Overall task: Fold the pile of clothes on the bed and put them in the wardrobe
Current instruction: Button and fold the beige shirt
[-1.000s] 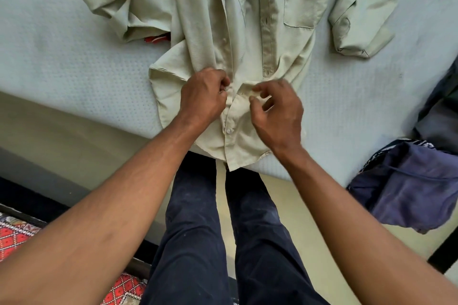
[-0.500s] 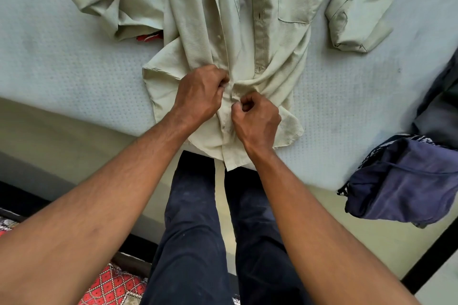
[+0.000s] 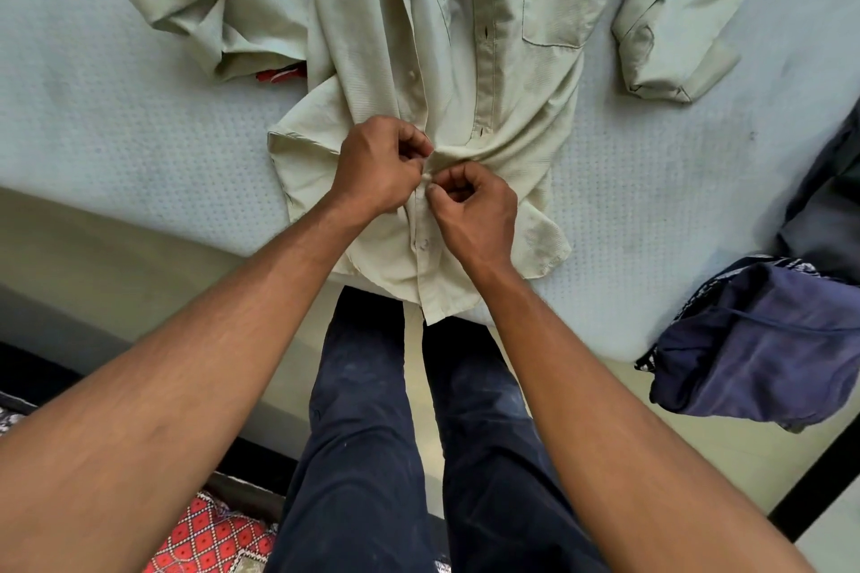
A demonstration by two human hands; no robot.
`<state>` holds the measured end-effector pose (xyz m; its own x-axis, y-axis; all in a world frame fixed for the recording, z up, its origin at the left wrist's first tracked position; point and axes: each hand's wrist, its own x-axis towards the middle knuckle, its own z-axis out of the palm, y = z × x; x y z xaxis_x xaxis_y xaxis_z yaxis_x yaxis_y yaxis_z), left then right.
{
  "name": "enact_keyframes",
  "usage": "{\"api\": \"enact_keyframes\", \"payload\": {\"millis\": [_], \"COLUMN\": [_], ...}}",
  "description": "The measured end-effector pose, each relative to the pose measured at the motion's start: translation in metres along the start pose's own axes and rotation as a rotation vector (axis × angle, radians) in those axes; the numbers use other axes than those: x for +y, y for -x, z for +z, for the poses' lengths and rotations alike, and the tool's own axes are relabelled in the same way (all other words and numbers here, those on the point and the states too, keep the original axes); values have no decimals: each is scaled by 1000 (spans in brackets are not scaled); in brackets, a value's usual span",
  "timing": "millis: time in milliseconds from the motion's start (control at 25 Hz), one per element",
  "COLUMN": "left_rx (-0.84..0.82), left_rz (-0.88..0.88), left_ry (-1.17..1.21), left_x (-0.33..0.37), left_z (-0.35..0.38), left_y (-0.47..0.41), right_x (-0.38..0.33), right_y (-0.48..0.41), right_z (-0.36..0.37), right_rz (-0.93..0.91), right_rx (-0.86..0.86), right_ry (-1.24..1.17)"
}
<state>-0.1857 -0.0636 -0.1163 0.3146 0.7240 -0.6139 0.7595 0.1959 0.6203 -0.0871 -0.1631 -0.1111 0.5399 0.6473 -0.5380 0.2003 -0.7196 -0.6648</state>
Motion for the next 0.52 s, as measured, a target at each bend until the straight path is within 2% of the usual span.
{"api": "enact_keyframes", "payload": {"millis": [160, 320, 520], "left_rx": [-24, -41, -73], "left_rz": [-1, -2, -32], "left_ry": [32, 66, 142], "left_x": [1, 0, -4], "left_z": [-2, -4, -6], "left_y": [2, 2, -1], "right_x": [-1, 1, 1], "right_y": [0, -4, -13], "right_z": [2, 3, 1], "right_rz": [-86, -31, 12], "right_rx": [4, 41, -8], "right_ry": [4, -21, -36]}}
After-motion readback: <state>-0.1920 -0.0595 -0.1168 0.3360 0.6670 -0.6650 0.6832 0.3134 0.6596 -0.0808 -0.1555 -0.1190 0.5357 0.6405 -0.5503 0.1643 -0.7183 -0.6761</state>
